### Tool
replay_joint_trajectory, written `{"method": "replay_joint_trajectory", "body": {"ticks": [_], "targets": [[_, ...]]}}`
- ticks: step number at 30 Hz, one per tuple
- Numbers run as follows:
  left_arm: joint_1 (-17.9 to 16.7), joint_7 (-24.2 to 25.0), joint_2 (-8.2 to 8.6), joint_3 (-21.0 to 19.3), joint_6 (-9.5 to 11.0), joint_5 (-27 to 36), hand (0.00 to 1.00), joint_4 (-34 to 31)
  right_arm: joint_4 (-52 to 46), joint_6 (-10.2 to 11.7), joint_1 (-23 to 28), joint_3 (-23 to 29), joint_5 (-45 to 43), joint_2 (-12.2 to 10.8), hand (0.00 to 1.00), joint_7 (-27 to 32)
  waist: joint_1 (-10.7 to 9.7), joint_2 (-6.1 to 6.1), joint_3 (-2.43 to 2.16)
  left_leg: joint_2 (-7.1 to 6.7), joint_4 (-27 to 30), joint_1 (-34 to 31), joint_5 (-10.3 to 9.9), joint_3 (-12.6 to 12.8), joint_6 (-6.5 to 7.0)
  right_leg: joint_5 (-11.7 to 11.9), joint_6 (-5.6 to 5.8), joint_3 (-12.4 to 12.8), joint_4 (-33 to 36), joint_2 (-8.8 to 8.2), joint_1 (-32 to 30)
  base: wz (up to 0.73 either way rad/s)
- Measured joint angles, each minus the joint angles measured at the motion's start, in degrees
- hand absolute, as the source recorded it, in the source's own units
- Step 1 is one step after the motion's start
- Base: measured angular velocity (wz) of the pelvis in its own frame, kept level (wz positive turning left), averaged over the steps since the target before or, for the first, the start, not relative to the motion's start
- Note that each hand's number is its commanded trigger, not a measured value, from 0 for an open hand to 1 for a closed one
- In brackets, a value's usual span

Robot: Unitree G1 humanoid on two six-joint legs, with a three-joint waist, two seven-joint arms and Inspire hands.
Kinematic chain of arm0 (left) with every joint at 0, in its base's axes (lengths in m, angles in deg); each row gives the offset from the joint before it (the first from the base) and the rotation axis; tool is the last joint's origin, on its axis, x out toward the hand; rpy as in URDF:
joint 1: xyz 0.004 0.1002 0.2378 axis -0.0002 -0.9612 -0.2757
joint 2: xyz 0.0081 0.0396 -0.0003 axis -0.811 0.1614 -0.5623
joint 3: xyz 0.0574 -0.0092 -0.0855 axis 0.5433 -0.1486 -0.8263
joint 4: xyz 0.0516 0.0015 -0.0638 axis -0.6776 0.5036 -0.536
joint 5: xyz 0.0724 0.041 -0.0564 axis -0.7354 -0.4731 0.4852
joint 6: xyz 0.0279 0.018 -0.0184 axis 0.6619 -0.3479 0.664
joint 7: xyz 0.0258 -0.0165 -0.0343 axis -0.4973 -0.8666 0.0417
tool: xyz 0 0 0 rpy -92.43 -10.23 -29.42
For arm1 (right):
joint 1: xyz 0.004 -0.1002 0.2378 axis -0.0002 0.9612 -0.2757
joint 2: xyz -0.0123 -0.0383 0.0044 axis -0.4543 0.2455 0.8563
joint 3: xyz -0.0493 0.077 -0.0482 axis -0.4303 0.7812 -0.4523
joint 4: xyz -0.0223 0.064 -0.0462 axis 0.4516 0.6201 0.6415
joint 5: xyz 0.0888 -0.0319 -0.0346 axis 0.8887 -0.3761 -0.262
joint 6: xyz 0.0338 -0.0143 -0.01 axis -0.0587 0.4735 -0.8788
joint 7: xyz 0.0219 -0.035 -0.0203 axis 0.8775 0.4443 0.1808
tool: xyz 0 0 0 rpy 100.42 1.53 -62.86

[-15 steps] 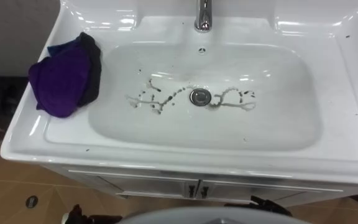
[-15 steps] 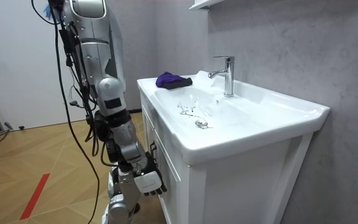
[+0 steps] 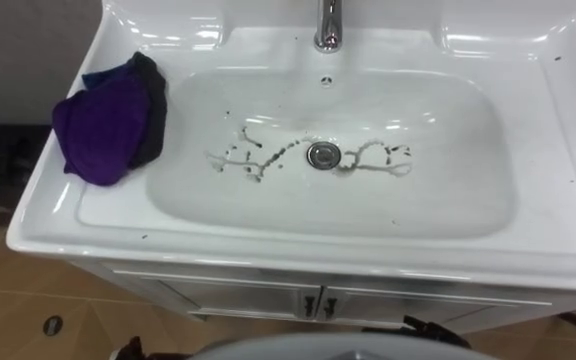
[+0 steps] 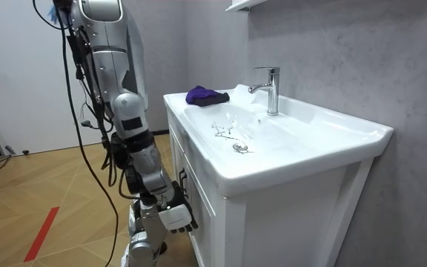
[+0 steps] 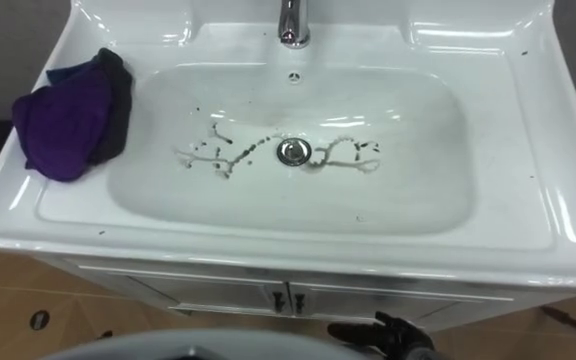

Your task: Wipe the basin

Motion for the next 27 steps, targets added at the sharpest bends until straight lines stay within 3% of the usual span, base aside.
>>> {"method": "replay_joint_trajectory", "body": {"ticks": [11, 21, 23, 24, 27], "targets": [[-1.68, -0.25, 0.25, -3.58, -0.58, 7.55, 0.00, -0.24, -0.13, -0.80, -0.20, 0.56, -0.73, 0.15, 0.00, 0.01, 0.60, 0.04, 0.00, -0.13, 0.13, -0.28, 0.00, -0.42, 0.00, -0.01, 0.01, -0.84, -0.12, -0.20, 0.16, 0.01], [-3.08, -3.95, -0.66, -17.03, -0.91, 16.30, 0.00, -0.52, -0.10, -2.57, 0.21, 2.81, -4.42, 1.49, 0.00, 0.07, 4.53, 0.46, 0.08, -0.75, 0.62, -0.13, -0.01, -2.11, 0.03, -0.59, 0.35, -3.35, -0.26, -0.70, 1.63, 0.14], [-3.29, -5.73, -1.08, -20.45, -0.89, 17.93, 0.00, -0.67, -0.11, -3.10, 0.25, 3.13, -5.39, 1.89, 0.00, 0.13, 5.64, 0.78, 0.01, -0.73, 0.56, -0.16, -0.15, -2.14, 0.23, -0.71, 0.40, -3.46, -0.11, -0.71, 1.53, 0.00], [-3.24, -7.13, -1.43, -22.23, -0.85, 19.07, 0.00, -1.09, -0.10, -3.34, 0.25, 3.27, -5.84, 2.14, 0.00, 0.18, 6.38, 1.59, -0.29, -0.75, 0.59, -0.36, -0.17, -2.31, 0.26, -0.73, 0.42, -3.52, 0.01, -0.73, 1.40, 0.07], [-3.45, -9.10, -3.05, -24.95, -0.57, 23.47, 0.00, -1.98, 0.07, -3.70, 0.32, 4.49, -6.53, 2.76, 0.00, 0.04, 6.89, 1.84, -0.31, -1.09, 1.49, -1.56, -0.17, -3.38, 0.32, -0.70, 0.46, -4.99, 0.56, -1.07, 0.94, 0.18]]}}
